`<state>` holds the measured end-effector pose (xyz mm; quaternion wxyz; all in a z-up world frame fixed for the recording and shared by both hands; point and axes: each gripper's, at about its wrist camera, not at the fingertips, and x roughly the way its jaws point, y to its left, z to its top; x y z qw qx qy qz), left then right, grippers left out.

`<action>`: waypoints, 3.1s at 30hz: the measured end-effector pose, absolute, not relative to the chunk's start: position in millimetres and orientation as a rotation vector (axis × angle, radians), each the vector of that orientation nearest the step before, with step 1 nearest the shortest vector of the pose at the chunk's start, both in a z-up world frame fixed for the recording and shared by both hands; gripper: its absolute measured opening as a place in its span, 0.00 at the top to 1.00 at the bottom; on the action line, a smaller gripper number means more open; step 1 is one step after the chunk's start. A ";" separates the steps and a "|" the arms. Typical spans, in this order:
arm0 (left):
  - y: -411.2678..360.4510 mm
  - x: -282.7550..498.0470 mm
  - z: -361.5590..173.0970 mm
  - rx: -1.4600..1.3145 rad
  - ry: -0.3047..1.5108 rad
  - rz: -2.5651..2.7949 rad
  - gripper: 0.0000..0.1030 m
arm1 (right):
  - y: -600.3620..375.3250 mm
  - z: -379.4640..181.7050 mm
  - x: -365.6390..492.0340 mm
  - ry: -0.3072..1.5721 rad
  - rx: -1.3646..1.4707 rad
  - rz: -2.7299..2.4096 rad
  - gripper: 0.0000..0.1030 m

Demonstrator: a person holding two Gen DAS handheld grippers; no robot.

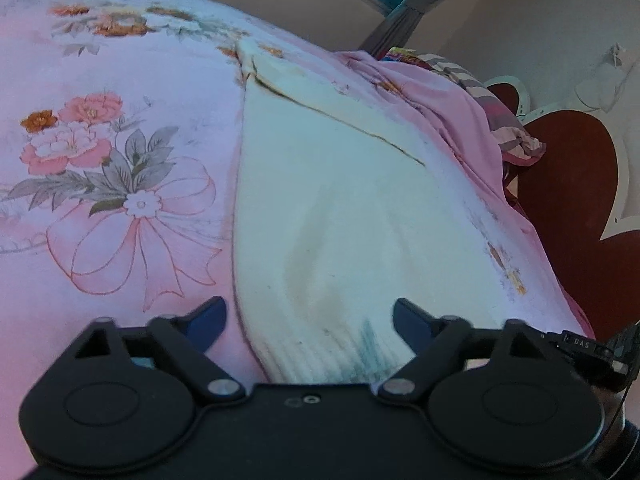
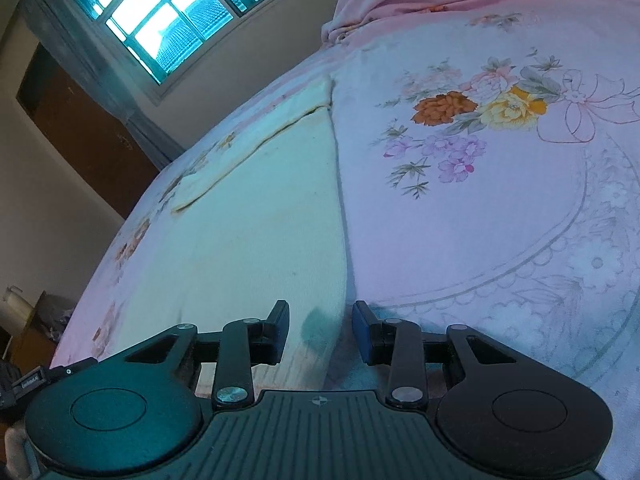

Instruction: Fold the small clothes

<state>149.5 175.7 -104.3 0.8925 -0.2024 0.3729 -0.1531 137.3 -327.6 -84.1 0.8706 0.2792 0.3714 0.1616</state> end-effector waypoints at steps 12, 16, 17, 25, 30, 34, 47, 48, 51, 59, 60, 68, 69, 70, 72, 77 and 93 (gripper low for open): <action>201.5 147.4 -112.8 -0.567 0.809 -0.362 0.32 | -333.3 -86.4 138.7 0.779 0.627 0.367 0.65; 225.2 158.7 -130.6 -0.754 0.870 -0.518 0.30 | -345.0 -91.3 141.5 0.778 0.704 0.392 0.65; 233.4 161.9 -136.8 -0.817 0.873 -0.539 0.31 | -347.8 -92.8 142.4 0.782 0.719 0.402 0.65; 243.6 192.0 -175.9 -0.958 0.906 -0.555 0.98 | -352.6 -101.1 153.4 0.794 0.798 0.446 0.65; 246.9 187.8 -179.6 -1.014 0.851 -0.640 0.80 | -358.3 -106.2 159.0 0.806 0.844 0.478 0.65; 244.1 185.7 -179.7 -0.966 0.856 -0.660 0.80 | -359.4 -110.4 163.4 0.815 0.859 0.531 0.65; 229.3 190.6 -172.2 -0.853 0.878 -0.644 0.96 | -356.0 -124.0 170.1 0.889 0.880 0.599 0.95; 228.1 190.2 -171.2 -0.845 0.873 -0.638 0.97 | -354.2 -124.1 170.3 0.882 0.878 0.599 0.96; 229.1 186.6 -165.6 -0.839 0.840 -0.635 0.98 | -351.2 -118.8 167.5 0.843 0.877 0.618 0.97; 241.7 201.7 -127.4 -0.913 0.677 -0.652 0.99 | -353.5 -66.0 175.9 0.687 0.808 0.658 0.97; 240.3 207.3 -121.4 -0.910 0.662 -0.660 0.99 | -351.3 -59.2 182.0 0.671 0.794 0.664 0.97; 233.0 297.1 -75.6 -0.883 0.543 -0.665 0.99 | -326.5 -17.4 269.4 0.576 0.717 0.697 0.97; 235.4 309.8 -73.6 -0.878 0.537 -0.659 0.99 | -324.0 -15.6 285.0 0.565 0.719 0.696 0.97; 236.2 323.4 -72.3 -0.877 0.532 -0.650 0.99 | -322.9 -16.4 299.4 0.555 0.723 0.694 0.97; 240.6 351.2 -73.4 -0.882 0.526 -0.635 0.99 | -319.6 -17.6 331.3 0.538 0.731 0.686 0.97; 248.4 423.9 -81.1 -0.910 0.502 -0.599 0.99 | -307.6 -39.9 422.5 0.542 0.754 0.657 0.97; 235.8 465.3 -120.7 -0.872 0.714 -0.498 0.53 | -307.8 -134.1 512.4 0.728 0.799 0.545 0.96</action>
